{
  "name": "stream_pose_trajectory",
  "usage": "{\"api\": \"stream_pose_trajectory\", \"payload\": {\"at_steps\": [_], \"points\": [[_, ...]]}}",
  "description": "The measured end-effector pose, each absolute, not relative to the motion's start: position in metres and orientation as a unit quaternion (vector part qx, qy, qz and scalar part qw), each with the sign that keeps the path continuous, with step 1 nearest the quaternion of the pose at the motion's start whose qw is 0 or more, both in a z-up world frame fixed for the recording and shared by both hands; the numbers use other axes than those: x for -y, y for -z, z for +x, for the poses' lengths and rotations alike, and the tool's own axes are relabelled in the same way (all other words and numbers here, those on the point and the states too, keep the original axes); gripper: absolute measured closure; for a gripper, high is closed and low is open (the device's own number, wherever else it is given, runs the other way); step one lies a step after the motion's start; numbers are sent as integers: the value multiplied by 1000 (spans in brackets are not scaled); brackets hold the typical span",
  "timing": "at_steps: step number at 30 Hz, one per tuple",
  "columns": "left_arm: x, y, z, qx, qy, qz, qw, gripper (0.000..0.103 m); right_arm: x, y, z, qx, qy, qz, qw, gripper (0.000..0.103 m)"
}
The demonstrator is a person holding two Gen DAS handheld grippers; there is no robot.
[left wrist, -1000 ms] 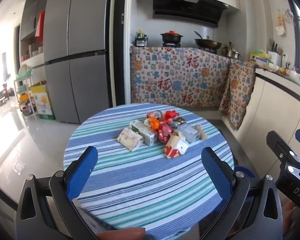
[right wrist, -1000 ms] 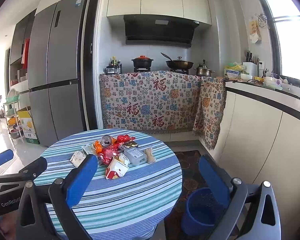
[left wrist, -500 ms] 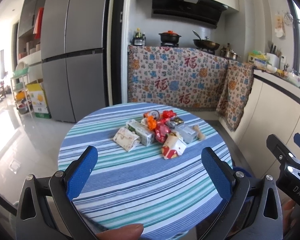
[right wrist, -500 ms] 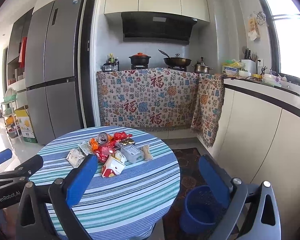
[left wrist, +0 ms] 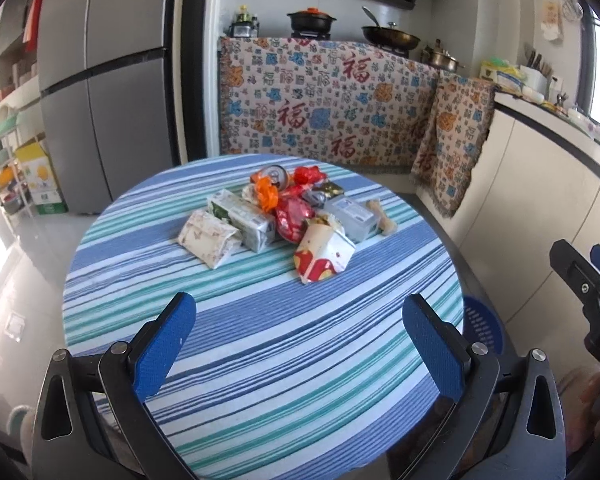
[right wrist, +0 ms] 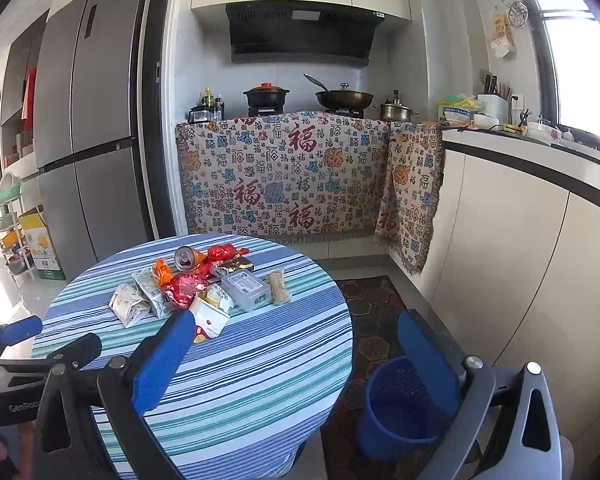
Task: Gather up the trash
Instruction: 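Move the left tool toward the white-and-red paper cup while the right tool approaches the long snack wrapper, then grasp the paper cup with the left gripper while the right gripper grasps the snack wrapper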
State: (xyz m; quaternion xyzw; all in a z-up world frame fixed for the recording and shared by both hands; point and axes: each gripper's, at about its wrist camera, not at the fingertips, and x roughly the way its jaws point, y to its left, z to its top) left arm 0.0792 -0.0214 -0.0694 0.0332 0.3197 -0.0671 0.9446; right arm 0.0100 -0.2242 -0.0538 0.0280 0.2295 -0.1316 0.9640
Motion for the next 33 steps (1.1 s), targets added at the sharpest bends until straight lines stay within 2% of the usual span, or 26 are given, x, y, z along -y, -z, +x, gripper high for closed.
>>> {"api": "stream_pose_trajectory", "payload": {"at_steps": [9, 14, 21, 24, 26, 29, 30, 31, 32, 33], "points": [[50, 133, 175, -398, 171, 27, 901, 1, 245, 92, 32, -260, 128, 43, 956, 0], [63, 169, 221, -424, 173, 32, 888, 1, 255, 116, 53, -281, 111, 44, 952, 0], [73, 184, 237, -421, 177, 45, 888, 2, 282, 173, 149, -371, 53, 43, 926, 0], [79, 188, 240, -419, 183, 62, 887, 14, 294, 189, 185, -397, 34, 60, 915, 2], [81, 191, 238, -418, 185, 75, 886, 20, 298, 196, 201, -408, 19, 70, 910, 16], [84, 194, 236, -417, 186, 90, 885, 36, 299, 204, 214, -418, 8, 79, 905, 22], [84, 195, 236, -415, 183, 95, 886, 44, 298, 206, 216, -421, 4, 79, 904, 22], [83, 195, 235, -414, 183, 98, 886, 60, 296, 209, 219, -425, -2, 80, 902, 29], [81, 195, 235, -416, 186, 97, 885, 69, 297, 210, 223, -429, -6, 82, 899, 35], [79, 194, 235, -417, 190, 88, 885, 74, 298, 211, 226, -432, -9, 85, 898, 36]]}}
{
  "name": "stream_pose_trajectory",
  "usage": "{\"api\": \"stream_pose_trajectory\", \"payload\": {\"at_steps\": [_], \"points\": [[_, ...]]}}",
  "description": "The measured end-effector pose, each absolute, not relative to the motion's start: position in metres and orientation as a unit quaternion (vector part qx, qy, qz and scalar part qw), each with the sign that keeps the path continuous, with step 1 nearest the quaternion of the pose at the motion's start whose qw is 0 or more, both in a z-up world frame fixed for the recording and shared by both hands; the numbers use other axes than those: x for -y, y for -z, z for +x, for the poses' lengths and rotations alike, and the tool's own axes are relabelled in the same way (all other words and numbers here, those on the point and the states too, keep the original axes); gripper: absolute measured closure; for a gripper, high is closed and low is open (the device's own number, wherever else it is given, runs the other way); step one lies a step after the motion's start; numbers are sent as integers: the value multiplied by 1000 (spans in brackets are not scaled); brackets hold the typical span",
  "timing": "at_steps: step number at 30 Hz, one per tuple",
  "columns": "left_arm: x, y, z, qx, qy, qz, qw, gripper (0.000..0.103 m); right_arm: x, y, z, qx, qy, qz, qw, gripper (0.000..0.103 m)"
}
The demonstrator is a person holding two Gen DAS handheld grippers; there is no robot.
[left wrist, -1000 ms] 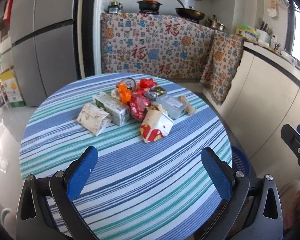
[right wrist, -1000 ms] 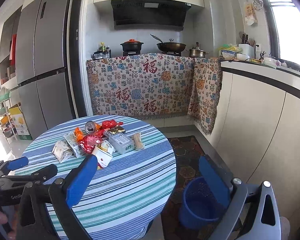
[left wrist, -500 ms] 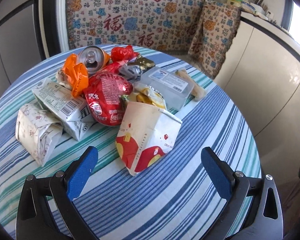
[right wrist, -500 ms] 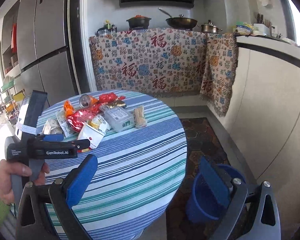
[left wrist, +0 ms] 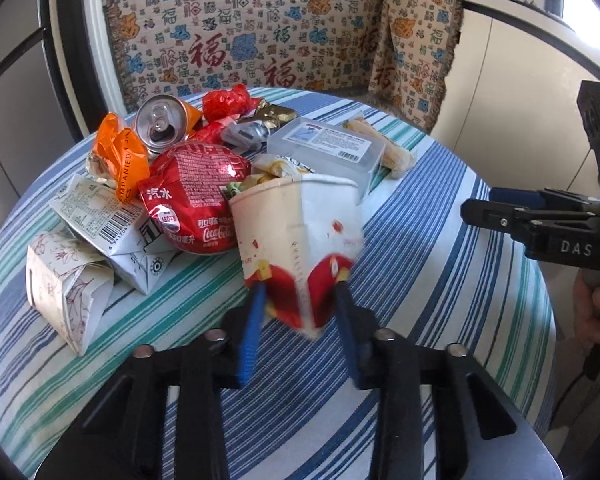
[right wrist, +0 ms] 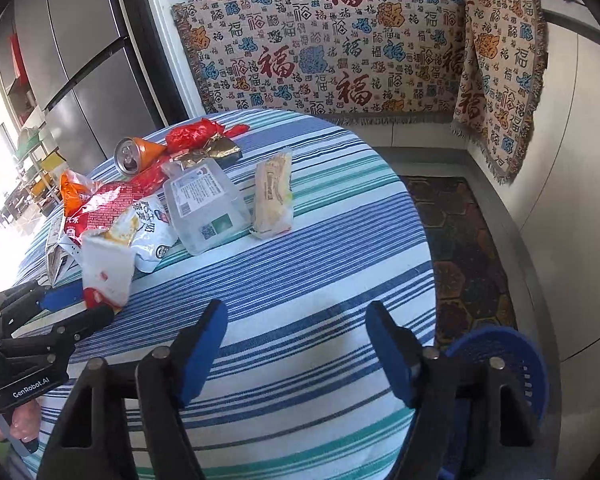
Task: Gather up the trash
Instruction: 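Grasp the paper cup with the left gripper while the right gripper grasps the snack wrapper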
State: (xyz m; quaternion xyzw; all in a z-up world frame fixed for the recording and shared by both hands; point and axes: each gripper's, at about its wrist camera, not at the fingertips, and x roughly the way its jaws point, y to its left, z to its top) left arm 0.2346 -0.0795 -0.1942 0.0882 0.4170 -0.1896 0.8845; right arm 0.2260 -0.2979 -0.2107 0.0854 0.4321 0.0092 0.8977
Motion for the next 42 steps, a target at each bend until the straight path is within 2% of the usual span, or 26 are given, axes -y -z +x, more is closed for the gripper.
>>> {"api": "stream_pose_trajectory", "payload": {"at_steps": [1, 4, 8, 9, 10, 11, 12, 13, 20, 21, 22, 23, 24, 25, 26, 28, 29, 32, 38, 41, 42], "points": [[77, 193, 234, -417, 192, 77, 885, 82, 298, 211, 229, -432, -12, 88, 897, 37], [72, 188, 234, -419, 195, 53, 885, 96, 301, 210, 242, -435, -12, 87, 896, 40], [69, 185, 227, -425, 192, 41, 884, 96, 307, 206, 264, -438, -21, 90, 894, 41], [68, 183, 225, -424, 186, 37, 886, 87, 308, 205, 269, -438, -22, 91, 894, 41], [67, 182, 225, -423, 183, 33, 887, 55, 309, 204, 273, -438, -22, 90, 894, 41], [66, 180, 225, -420, 177, 30, 889, 36, 309, 204, 277, -437, -22, 88, 895, 41], [66, 177, 225, -410, 168, 27, 896, 9, 310, 204, 280, -436, -23, 88, 895, 41], [66, 175, 225, -399, 157, 27, 903, 3, 311, 203, 282, -435, -23, 91, 896, 41], [83, 196, 260, -443, 138, 51, 884, 4, 306, 207, 294, -438, -41, 86, 894, 42], [83, 198, 261, -444, 138, 46, 884, 8, 304, 207, 295, -439, -43, 83, 893, 44], [83, 198, 261, -444, 144, 43, 883, 28, 303, 207, 297, -441, -46, 82, 893, 46], [84, 199, 261, -449, 155, 42, 879, 42, 303, 207, 299, -442, -49, 82, 892, 47], [84, 200, 260, -453, 164, 40, 875, 51, 302, 208, 301, -444, -54, 83, 890, 49], [82, 199, 257, -449, 163, 42, 877, 59, 300, 210, 304, -448, -59, 82, 888, 55], [82, 198, 255, -450, 167, 45, 876, 62, 297, 212, 307, -452, -65, 80, 886, 61], [79, 194, 248, -452, 172, 43, 874, 63, 292, 219, 313, -462, -74, 77, 880, 63], [77, 192, 243, -452, 173, 43, 874, 63, 291, 223, 314, -464, -73, 76, 879, 71], [64, 186, 225, -467, 177, 33, 866, 64, 293, 223, 311, -457, -68, 91, 882, 77], [20, 184, 191, -508, 126, 5, 852, 62, 282, 214, 263, -497, -99, 93, 857, 79], [4, 187, 179, -506, 108, -14, 856, 54, 262, 211, 224, -507, -130, 77, 849, 79], [2, 189, 177, -505, 103, -14, 857, 48, 255, 212, 216, -508, -139, 75, 847, 79]]}}
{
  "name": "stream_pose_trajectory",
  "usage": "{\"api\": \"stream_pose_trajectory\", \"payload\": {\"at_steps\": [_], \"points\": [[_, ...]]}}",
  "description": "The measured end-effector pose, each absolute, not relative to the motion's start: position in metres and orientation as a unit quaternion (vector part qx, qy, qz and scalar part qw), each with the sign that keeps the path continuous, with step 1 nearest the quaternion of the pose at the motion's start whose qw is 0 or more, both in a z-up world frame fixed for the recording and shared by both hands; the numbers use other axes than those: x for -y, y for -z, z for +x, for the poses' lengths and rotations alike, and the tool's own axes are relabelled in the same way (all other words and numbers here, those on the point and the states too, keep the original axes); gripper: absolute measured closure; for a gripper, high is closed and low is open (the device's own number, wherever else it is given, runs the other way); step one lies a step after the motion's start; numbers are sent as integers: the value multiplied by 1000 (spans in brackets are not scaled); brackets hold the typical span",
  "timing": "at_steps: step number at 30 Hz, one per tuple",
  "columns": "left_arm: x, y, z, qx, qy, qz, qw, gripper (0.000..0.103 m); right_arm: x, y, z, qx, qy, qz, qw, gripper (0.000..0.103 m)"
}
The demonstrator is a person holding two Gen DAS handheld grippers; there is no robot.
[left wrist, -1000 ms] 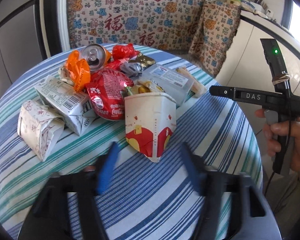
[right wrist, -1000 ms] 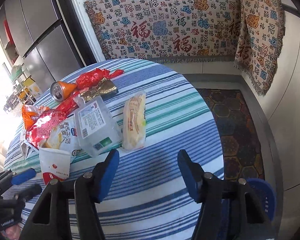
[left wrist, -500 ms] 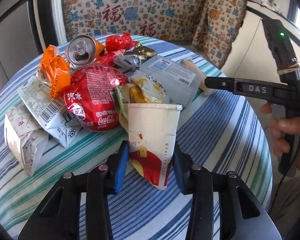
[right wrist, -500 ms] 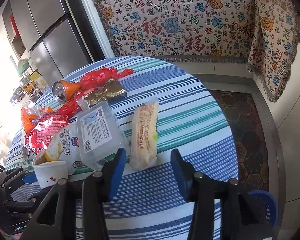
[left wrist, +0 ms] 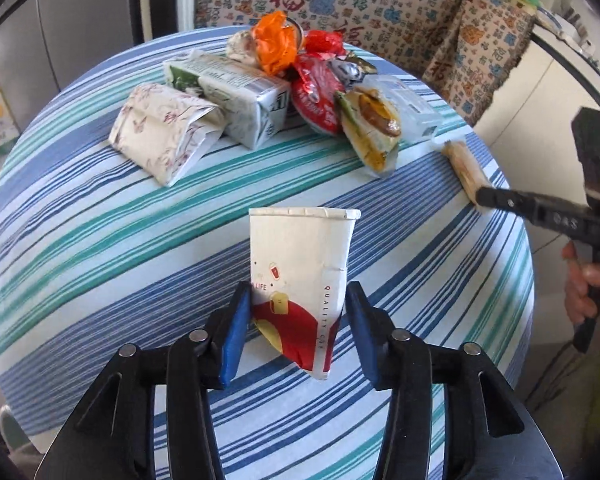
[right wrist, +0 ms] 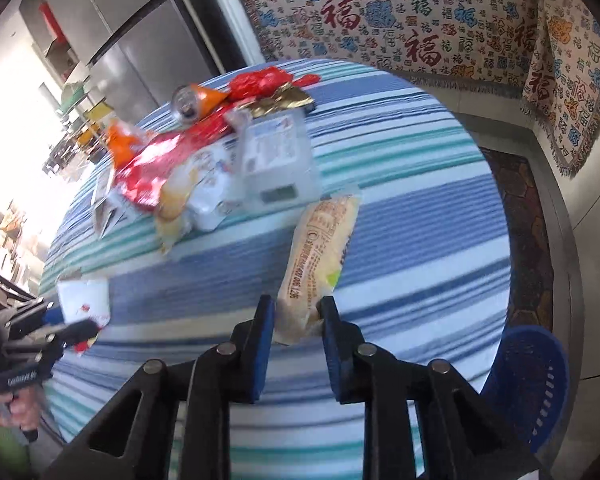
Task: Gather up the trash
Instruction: 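Grasp the paper cup with the left gripper while the right gripper grasps the snack wrapper, then carry the cup and wrapper to the blue basket and open both grippers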
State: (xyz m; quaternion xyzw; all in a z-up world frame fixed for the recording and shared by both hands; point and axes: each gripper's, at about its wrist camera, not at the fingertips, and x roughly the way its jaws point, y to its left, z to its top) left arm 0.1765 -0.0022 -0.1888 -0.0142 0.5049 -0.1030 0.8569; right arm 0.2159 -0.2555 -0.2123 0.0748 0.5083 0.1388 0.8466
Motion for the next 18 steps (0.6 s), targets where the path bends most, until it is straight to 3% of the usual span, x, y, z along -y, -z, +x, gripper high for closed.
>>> {"api": "stream_pose_trajectory", "payload": {"at_steps": [2, 6, 8, 9, 16, 18], "points": [[2, 190, 175, -499, 103, -11, 860, 43, 245, 216, 207, -508, -144, 59, 847, 76], [5, 191, 174, -488, 100, 7, 867, 23, 247, 216, 204, -504, -143, 58, 850, 65], [5, 193, 176, -489, 100, 7, 866, 22, 250, 211, 205, -501, -127, 51, 854, 49], [5, 193, 176, -488, 100, 8, 867, 21, 251, 208, 205, -499, -119, 45, 857, 47], [9, 184, 182, -483, 101, -1, 870, 21, 233, 197, 222, -502, -127, 40, 854, 46], [13, 185, 186, -486, 94, 11, 869, 21, 230, 207, 230, -517, -119, 38, 847, 49]]}}
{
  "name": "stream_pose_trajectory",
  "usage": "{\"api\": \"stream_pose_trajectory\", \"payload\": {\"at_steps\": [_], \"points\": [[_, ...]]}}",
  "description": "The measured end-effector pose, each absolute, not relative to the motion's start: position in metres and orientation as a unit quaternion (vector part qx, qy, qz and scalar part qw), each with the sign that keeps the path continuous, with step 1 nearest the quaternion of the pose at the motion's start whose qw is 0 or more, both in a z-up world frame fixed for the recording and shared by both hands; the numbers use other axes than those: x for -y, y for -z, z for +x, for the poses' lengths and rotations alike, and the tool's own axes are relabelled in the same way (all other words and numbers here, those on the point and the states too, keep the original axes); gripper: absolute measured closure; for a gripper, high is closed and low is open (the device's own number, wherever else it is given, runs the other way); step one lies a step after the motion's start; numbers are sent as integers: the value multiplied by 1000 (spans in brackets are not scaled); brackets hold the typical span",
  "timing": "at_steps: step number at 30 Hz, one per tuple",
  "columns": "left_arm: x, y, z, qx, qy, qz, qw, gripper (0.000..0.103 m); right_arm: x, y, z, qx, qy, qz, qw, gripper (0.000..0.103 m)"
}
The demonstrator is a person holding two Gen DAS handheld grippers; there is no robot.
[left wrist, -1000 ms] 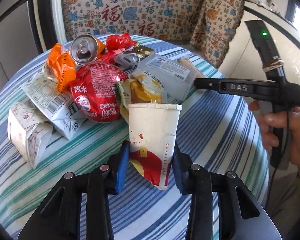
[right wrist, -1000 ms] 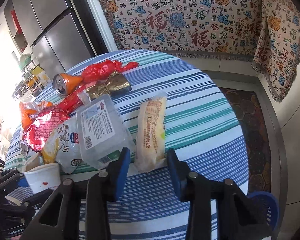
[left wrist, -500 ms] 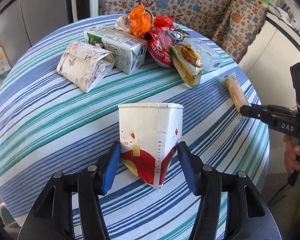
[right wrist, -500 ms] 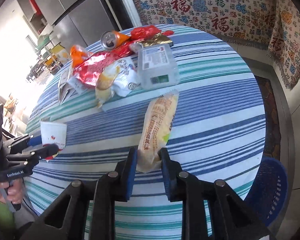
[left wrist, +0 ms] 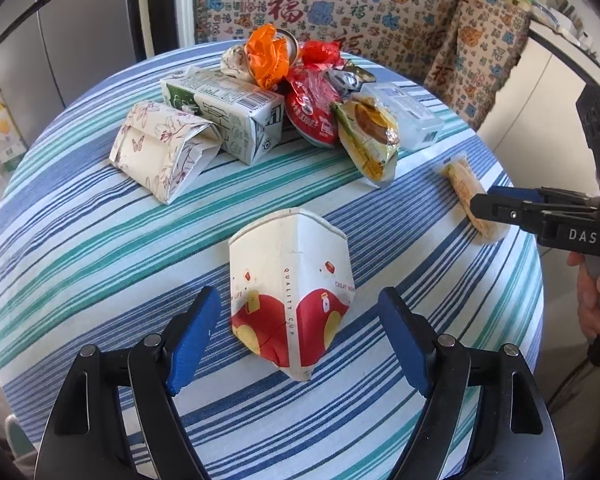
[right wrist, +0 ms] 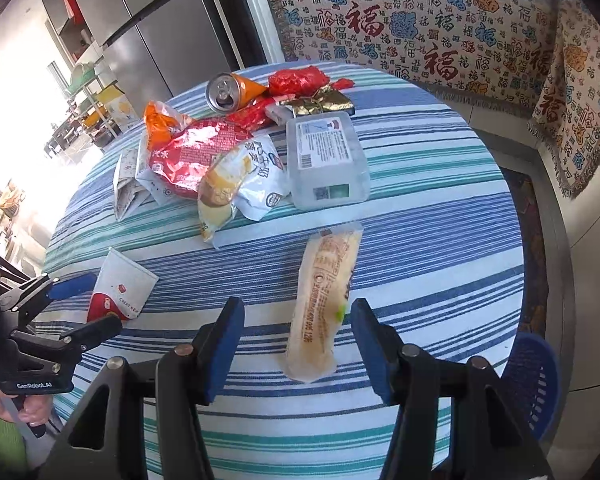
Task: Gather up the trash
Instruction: 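Carry the cup and wrapper to the blue basket and open both grippers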
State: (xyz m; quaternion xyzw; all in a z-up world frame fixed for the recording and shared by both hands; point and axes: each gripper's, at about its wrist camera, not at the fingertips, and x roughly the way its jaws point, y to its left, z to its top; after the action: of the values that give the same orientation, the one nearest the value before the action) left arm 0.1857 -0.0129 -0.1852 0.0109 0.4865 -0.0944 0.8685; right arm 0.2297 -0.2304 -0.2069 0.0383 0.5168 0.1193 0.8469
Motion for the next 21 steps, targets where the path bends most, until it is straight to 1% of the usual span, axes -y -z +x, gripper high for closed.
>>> {"api": "stream_pose_trajectory", "payload": {"at_steps": [1, 2, 4, 5, 6, 9, 11, 16, 21], "points": [[16, 187, 188, -488, 92, 18, 868, 22, 230, 212, 233, -523, -115, 36, 844, 58], [17, 189, 189, -492, 89, 25, 866, 23, 229, 216, 234, -527, -109, 27, 842, 80], [19, 192, 189, -491, 82, 41, 866, 49, 232, 212, 231, -518, -104, 34, 849, 85], [19, 190, 187, -489, 88, 44, 867, 57, 234, 208, 228, -513, -108, 40, 851, 86], [18, 189, 187, -491, 100, 33, 865, 74, 234, 203, 225, -505, -109, 40, 855, 86], [11, 187, 186, -491, 100, 15, 865, 80, 239, 193, 216, -490, -111, 57, 863, 87], [9, 186, 185, -492, 109, -4, 864, 88, 244, 192, 210, -485, -114, 79, 864, 87], [14, 171, 172, -469, 139, -34, 871, 88, 252, 190, 180, -477, -109, 125, 863, 87], [39, 150, 148, -450, 186, -48, 872, 88, 276, 176, 146, -471, -73, 152, 866, 87]]}}
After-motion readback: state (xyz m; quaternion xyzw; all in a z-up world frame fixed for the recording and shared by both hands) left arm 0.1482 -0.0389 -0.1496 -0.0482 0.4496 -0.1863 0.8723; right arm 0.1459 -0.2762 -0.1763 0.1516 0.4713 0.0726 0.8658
